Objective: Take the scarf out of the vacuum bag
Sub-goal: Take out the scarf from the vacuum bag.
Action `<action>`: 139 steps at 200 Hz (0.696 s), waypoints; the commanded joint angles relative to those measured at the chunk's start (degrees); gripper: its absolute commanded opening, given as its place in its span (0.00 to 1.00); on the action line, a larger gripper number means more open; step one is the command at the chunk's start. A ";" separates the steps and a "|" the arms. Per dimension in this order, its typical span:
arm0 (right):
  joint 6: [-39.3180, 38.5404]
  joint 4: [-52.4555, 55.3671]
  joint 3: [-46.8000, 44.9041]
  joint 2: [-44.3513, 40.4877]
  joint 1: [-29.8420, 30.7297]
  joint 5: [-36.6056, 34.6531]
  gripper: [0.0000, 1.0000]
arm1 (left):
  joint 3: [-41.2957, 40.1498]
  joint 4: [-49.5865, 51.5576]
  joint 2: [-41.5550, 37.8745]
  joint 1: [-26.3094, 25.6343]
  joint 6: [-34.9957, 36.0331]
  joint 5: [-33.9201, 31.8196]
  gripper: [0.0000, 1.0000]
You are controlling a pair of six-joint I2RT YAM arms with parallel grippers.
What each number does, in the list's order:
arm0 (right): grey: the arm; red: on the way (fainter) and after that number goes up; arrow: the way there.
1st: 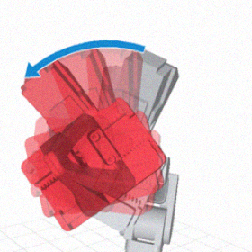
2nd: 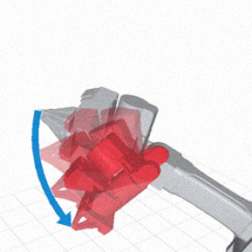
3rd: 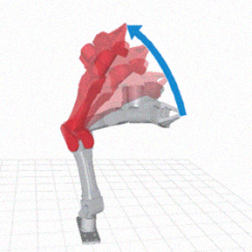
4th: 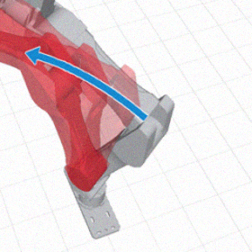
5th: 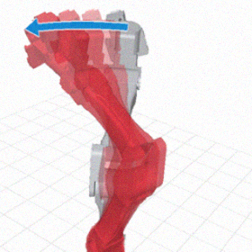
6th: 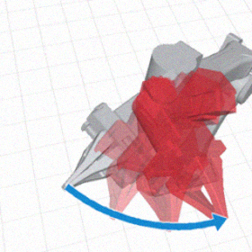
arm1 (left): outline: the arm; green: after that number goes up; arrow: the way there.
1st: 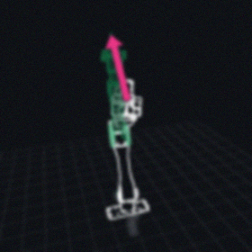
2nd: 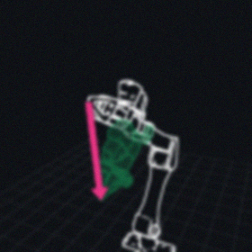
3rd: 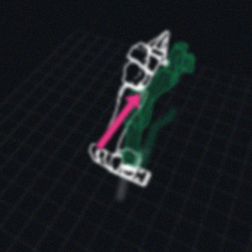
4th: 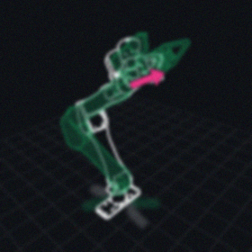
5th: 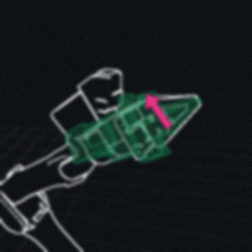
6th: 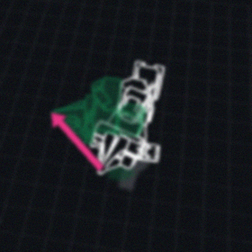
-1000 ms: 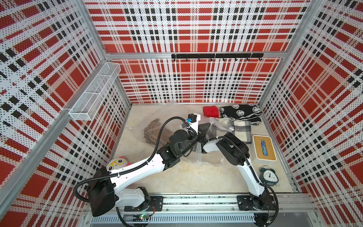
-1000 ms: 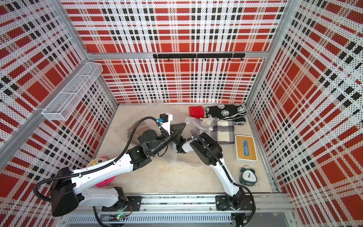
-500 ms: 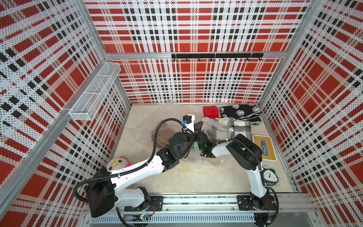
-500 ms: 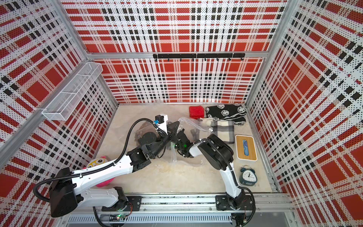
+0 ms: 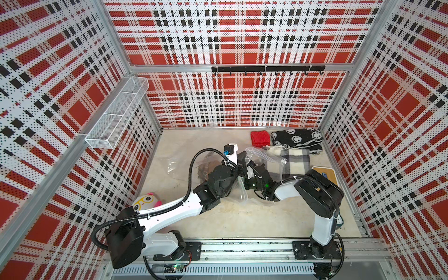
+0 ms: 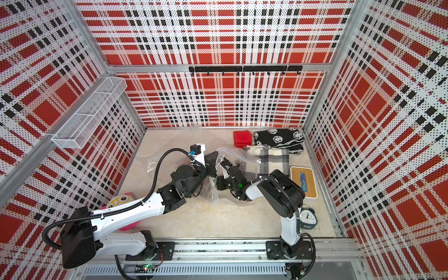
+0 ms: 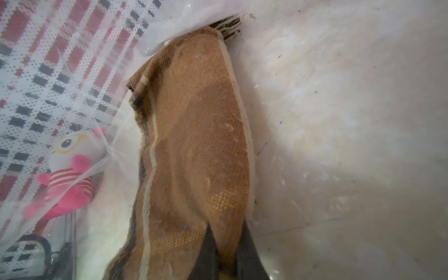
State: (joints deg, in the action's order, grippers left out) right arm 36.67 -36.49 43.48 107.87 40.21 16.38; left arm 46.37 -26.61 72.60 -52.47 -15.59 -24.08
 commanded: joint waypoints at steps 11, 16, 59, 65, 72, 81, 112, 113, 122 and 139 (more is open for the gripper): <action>-1.47 -0.53 -2.32 -4.70 -1.20 -0.75 0.00 | -1.32 -1.27 -0.74 1.22 -0.03 -1.08 0.00; -1.50 -0.37 -2.58 -5.05 -1.35 -0.65 0.00 | -1.45 -1.25 -0.62 1.38 -0.05 -1.06 0.00; -2.47 0.45 -5.75 -8.73 -2.75 -0.65 0.00 | -3.10 -1.90 -0.61 3.17 -1.38 -0.42 0.00; -2.81 1.11 -5.98 -9.30 -2.83 -1.01 0.00 | -3.44 -2.08 -0.74 3.39 -1.57 -0.20 0.00; -3.14 1.82 -6.33 -9.99 -2.98 -1.41 0.00 | -3.80 -2.42 -0.88 3.64 -1.72 0.04 0.00; -3.50 2.36 -6.94 -10.85 -3.18 -1.53 0.00 | -4.15 -2.80 -0.96 3.77 -1.92 0.08 0.00; -3.97 2.89 -8.71 -12.29 -4.05 -0.79 0.01 | -5.23 -3.96 -0.64 3.86 -2.66 0.86 0.00; -3.93 2.86 -8.74 -12.32 -4.11 -0.72 0.02 | -5.24 -3.97 -0.63 3.86 -2.72 0.87 0.00; -3.83 2.44 -9.20 -12.50 -4.26 -0.49 0.03 | -5.49 -4.28 -0.52 3.86 -3.01 1.03 0.00; -3.85 1.85 -9.90 -13.03 -4.47 -0.41 0.08 | -6.11 -4.59 -0.31 3.86 -3.54 0.83 0.00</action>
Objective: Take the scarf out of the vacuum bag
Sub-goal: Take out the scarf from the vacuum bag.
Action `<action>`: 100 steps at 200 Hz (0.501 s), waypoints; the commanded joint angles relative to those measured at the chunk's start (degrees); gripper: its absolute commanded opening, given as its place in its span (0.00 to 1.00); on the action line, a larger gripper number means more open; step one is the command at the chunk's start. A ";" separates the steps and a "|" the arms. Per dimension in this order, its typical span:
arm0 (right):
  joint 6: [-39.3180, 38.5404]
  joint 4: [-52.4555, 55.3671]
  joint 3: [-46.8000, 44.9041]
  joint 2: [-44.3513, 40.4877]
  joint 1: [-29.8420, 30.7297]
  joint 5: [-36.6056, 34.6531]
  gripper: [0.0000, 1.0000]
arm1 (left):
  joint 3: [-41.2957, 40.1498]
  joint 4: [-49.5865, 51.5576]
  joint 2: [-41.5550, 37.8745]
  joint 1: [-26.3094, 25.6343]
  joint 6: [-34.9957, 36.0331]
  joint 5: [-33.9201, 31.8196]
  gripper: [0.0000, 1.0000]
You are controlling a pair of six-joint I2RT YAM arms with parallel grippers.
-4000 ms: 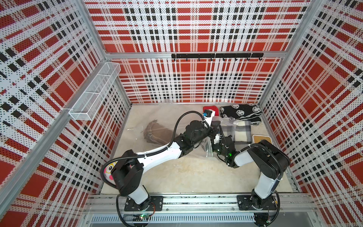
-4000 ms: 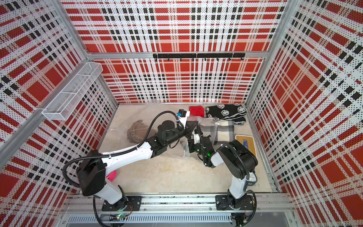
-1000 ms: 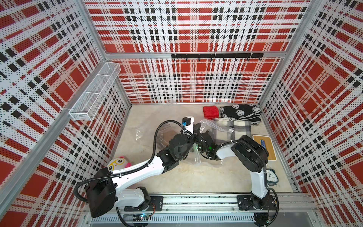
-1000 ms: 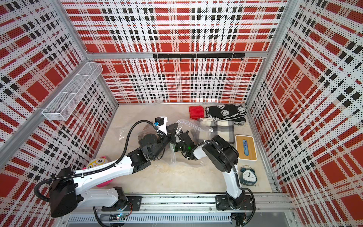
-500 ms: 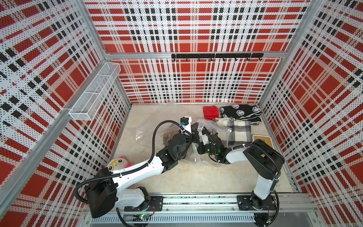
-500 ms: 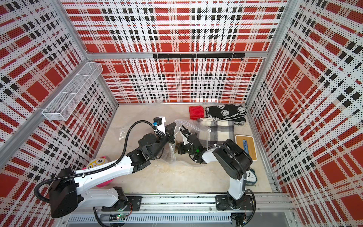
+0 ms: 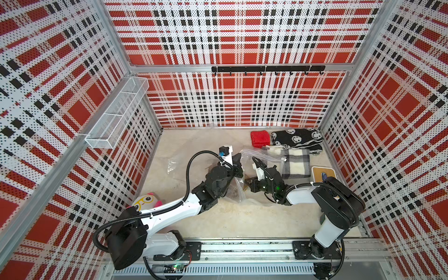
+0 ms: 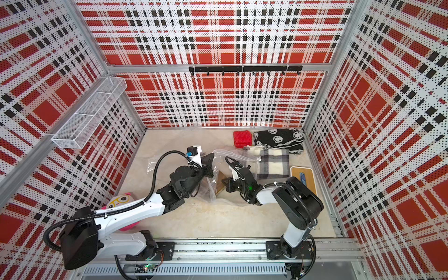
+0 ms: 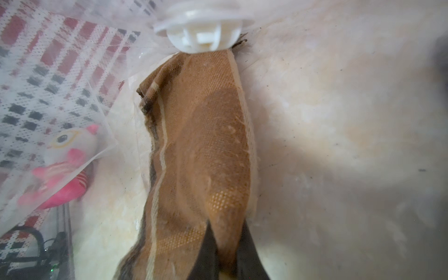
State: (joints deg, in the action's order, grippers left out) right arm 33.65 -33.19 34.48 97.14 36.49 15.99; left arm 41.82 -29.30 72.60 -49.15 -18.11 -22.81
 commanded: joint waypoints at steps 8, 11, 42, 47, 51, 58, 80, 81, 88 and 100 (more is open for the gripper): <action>-0.80 -1.45 -0.95 -2.41 -0.87 0.09 0.14 | -1.74 -1.90 -0.33 0.63 -1.19 -0.71 0.00; -0.81 -1.40 -0.91 -2.43 -0.94 0.09 0.17 | -1.81 -1.90 -0.32 0.63 -1.22 -0.81 0.00; 0.39 -1.14 -2.32 -4.41 -1.11 -1.71 0.61 | -2.03 -2.16 -0.57 0.55 -1.82 -0.17 0.00; 0.88 -1.21 -2.94 -5.10 -1.16 -2.07 0.66 | -2.03 -2.25 -0.53 0.48 -1.83 -0.06 0.00; 1.36 -1.32 -3.49 -5.66 -1.15 -2.41 0.69 | -2.01 -2.30 -0.55 0.37 -1.82 0.06 0.00; 2.17 -1.46 -4.31 -6.58 -1.08 -2.71 0.72 | -2.01 -2.31 -0.44 0.28 -1.68 0.18 0.00; 4.90 -1.49 -6.83 -9.11 -0.40 -3.76 0.91 | -2.09 -2.93 -0.06 0.02 -1.79 0.31 0.00; 5.01 -1.42 -6.90 -9.14 -0.30 -3.81 0.92 | -2.10 -2.94 0.02 0.01 -1.77 0.31 0.00; 5.50 -1.06 -7.44 -9.26 0.21 -4.64 0.93 | -2.10 -3.11 0.17 -0.07 -1.93 0.35 0.00; 6.59 -0.76 -7.99 -8.44 1.22 -5.56 0.95 | -2.16 -3.29 0.38 -0.20 -2.09 0.61 0.00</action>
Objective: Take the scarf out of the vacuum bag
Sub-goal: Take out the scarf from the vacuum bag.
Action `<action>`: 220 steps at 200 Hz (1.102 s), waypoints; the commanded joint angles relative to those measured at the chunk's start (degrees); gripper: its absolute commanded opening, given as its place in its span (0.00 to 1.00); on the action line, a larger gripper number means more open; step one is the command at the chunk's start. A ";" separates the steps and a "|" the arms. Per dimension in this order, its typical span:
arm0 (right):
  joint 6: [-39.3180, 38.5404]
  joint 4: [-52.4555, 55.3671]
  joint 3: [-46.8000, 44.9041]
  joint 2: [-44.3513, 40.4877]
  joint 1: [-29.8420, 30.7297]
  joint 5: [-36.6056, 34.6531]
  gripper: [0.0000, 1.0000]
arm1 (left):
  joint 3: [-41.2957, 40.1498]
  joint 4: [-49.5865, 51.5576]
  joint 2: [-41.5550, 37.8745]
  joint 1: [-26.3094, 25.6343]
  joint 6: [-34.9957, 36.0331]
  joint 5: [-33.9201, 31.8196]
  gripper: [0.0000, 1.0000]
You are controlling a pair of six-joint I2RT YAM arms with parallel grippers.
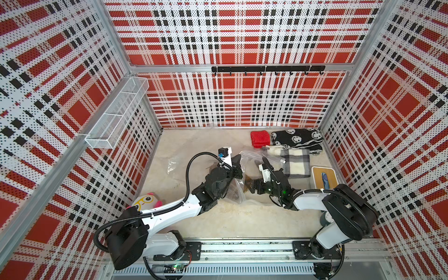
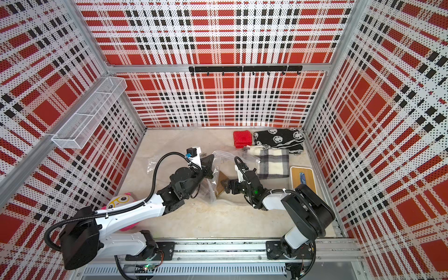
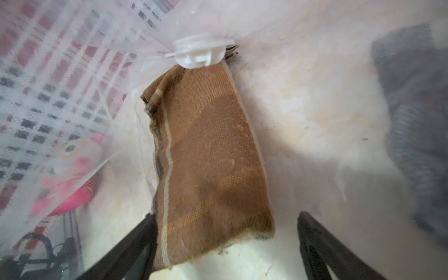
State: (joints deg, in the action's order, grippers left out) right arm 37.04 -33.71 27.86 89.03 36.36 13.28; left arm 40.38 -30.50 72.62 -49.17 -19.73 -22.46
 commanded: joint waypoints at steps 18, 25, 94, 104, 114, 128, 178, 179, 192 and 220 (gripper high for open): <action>4.34 -2.44 -0.64 3.18 3.27 -2.07 0.95 | -1.00 -2.57 0.42 -0.45 -0.43 0.22 0.00; 4.53 -3.20 0.32 4.97 3.85 -1.54 0.95 | -1.05 -2.80 0.42 -0.40 -0.51 0.22 0.00; 5.49 -13.14 10.42 19.59 5.39 0.77 0.37 | -2.14 -3.82 1.53 -0.19 -1.09 1.55 0.00; 5.12 -13.29 10.11 18.97 5.31 0.28 0.21 | -2.55 -4.08 1.83 0.15 -1.03 1.38 0.00; 4.68 -13.08 9.12 17.48 5.18 -0.08 0.15 | -3.17 -4.43 1.78 0.65 -1.03 1.28 0.00; 3.58 -10.44 7.70 14.21 4.66 -0.89 0.13 | -4.12 -5.04 1.68 1.49 -1.05 1.42 0.00; 0.66 7.83 5.54 1.25 1.74 -0.64 0.13 | -5.46 -6.41 4.62 -0.04 -1.07 -4.59 0.00; 0.67 8.12 5.54 1.20 1.68 -0.46 0.13 | -5.48 -6.41 4.67 -0.09 -1.04 -4.69 0.00; 0.97 12.01 5.72 0.15 0.84 2.73 0.13 | -6.24 -7.37 5.21 -0.73 -1.04 -5.88 0.00; 1.81 18.91 6.21 -2.48 0.56 3.80 0.13 | -8.66 -8.86 4.86 -0.92 -2.77 -8.78 0.00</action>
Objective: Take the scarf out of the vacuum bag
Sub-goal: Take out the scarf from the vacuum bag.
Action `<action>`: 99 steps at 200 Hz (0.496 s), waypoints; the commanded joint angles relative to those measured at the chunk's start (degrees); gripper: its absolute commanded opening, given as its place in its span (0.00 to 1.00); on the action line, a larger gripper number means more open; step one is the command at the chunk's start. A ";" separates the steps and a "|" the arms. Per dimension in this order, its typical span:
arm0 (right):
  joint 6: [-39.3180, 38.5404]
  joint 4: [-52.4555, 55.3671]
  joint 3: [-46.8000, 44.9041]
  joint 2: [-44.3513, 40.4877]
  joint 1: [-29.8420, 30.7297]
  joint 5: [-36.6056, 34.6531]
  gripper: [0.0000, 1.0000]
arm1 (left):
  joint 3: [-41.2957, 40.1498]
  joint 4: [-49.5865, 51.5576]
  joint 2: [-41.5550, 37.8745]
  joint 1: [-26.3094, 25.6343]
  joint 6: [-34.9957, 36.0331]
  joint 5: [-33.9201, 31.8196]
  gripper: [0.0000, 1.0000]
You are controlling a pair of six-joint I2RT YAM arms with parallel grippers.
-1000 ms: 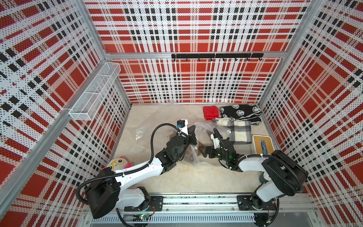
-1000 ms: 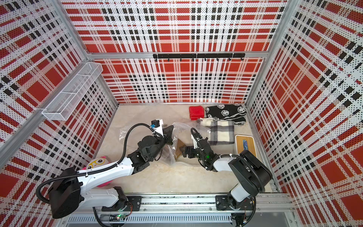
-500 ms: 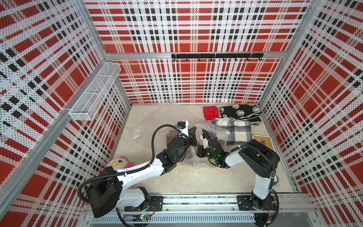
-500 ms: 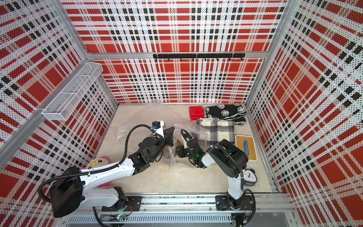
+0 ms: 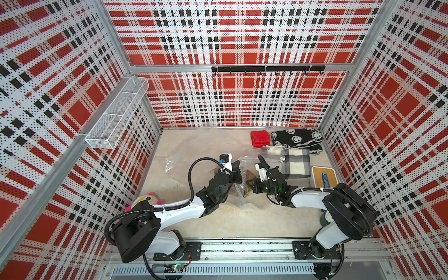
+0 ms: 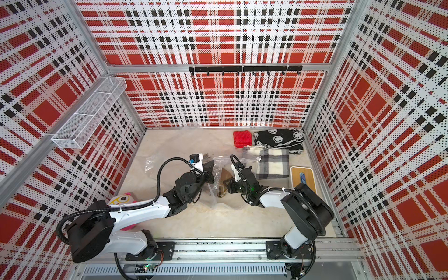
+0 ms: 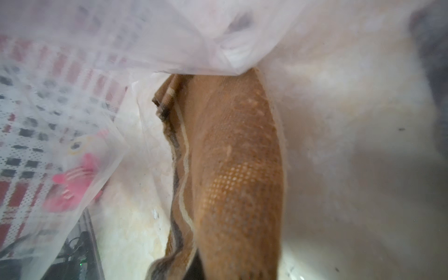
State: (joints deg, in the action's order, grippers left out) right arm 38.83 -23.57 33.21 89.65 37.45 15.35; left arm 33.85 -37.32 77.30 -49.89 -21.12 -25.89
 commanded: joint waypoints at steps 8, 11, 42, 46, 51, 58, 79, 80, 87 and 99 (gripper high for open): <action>-0.05 11.94 1.51 -4.38 -0.60 1.30 0.13 | -2.81 -2.08 -0.01 -0.33 -1.38 -6.33 0.00; -0.02 12.84 1.65 -4.82 -0.58 1.00 0.12 | -3.15 -2.21 -0.04 -0.44 -1.38 -6.44 0.00; -0.31 22.13 3.70 -7.58 -1.64 -0.44 0.13 | -6.54 -5.50 1.34 -1.94 -1.28 -7.02 0.00; -0.17 22.85 3.70 -7.89 -1.72 -0.70 0.13 | -6.97 -6.10 1.51 -1.97 -1.29 -7.40 0.00; -0.18 23.99 3.66 -8.19 -1.77 -0.97 0.13 | -7.52 -6.76 1.78 -1.88 -1.29 -7.89 0.00; -0.09 25.21 3.47 -8.93 -1.71 -1.48 0.12 | -8.02 -7.22 2.15 -1.67 -1.29 -8.50 0.00; 0.24 27.31 2.37 -11.09 -1.85 -1.62 0.13 | -8.37 -7.65 3.50 -0.29 -1.16 -7.07 0.00; 0.22 27.46 2.42 -11.12 -1.94 -1.54 0.13 | -8.41 -7.71 3.58 -0.16 -1.18 -6.90 0.00; -0.03 28.85 2.40 -11.71 -2.34 -0.92 0.12 | -8.80 -8.51 3.94 0.73 -1.28 -5.39 0.00; -0.33 30.55 2.29 -12.83 -3.13 -0.12 0.12 | -9.32 -9.79 4.47 1.45 -1.33 -3.86 0.00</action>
State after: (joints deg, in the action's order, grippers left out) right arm 38.83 1.23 35.77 79.75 35.77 15.00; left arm 25.76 -43.64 80.58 -50.43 -22.55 -30.79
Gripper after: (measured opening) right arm 0.134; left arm 0.051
